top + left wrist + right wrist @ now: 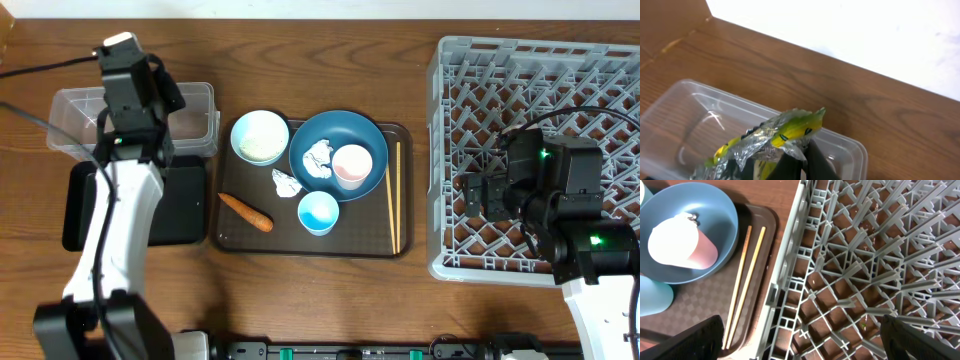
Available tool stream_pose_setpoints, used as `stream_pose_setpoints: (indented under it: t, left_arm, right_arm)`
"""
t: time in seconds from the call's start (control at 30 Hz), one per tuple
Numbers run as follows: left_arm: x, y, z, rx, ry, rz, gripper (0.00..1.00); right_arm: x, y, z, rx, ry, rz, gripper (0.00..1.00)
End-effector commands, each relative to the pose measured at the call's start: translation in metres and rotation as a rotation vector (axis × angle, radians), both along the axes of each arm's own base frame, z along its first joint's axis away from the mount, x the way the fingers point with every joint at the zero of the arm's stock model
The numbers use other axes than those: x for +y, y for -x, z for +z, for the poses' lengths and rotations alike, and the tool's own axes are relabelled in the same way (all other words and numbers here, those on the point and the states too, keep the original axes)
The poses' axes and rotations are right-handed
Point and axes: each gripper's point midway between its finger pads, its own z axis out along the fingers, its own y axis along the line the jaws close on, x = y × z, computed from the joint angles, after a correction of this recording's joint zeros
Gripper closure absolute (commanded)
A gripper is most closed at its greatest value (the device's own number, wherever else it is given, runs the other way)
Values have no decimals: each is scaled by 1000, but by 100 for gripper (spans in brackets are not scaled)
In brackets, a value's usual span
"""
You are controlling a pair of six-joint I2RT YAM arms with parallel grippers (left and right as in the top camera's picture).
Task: Sort waste into correct bins and load items into the dishwasher rack
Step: 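Release wrapper into the clear bin and reach left gripper to tissue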
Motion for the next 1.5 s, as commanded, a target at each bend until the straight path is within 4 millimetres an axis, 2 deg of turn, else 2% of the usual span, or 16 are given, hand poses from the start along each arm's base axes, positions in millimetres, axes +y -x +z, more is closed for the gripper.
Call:
stream_pose_setpoints:
  t: [0.0,0.07,0.13,0.23,0.3,0.37,0.43,0.47,0.57,0.7,0.87,0.93,1.07,1.2,1.47]
  left_arm:
    - [2,-8,-18,31,6,5,84]
    - [2,-10,-30,58,8,5,75]
    - [2,-11,-37,74,10,5,56]
    - [0,-10,-34,71,14,-2,55]
    - [-9,-6,-27,64,44,-49,55]
    - [-28,4,-18,72,102,-129,55]
    - [-54,18,-15,99,209,-210,55]
    - [-78,30,-17,136,291,-289,55]
    - [-126,64,-35,290,426,-427,54]
    - [-158,100,-72,506,492,-438,54]
    - [-186,120,-107,652,674,-254,54]
    - [-195,124,-117,691,696,-228,54]
    - [-204,129,-134,745,686,-194,54]
    - [-199,131,-151,780,626,-153,54]
    - [-198,141,-182,881,637,-61,54]
  right_arm:
    - [-1,-2,5,-4,-9,-17,1]
    - [-1,-1,4,-1,-9,-17,1]
    - [-1,-1,4,0,-8,-17,1]
    - [-1,-1,4,0,-8,-17,1]
    - [-1,-1,4,1,-8,-17,1]
    - [-1,-1,4,1,-8,-17,1]
    - [-1,-1,4,1,-8,-17,1]
    - [-1,-1,4,-1,-8,-17,1]
    - [-1,-2,5,-4,-8,-17,1]
    - [-1,-2,5,-2,-9,-17,1]
    - [-1,-2,5,-2,-9,-17,1]
    - [-1,-2,5,-1,-9,-17,1]
    - [-1,-1,4,2,-9,-17,1]
    - [-1,0,3,8,-8,-17,1]
    - [-1,0,3,9,-8,-17,1]
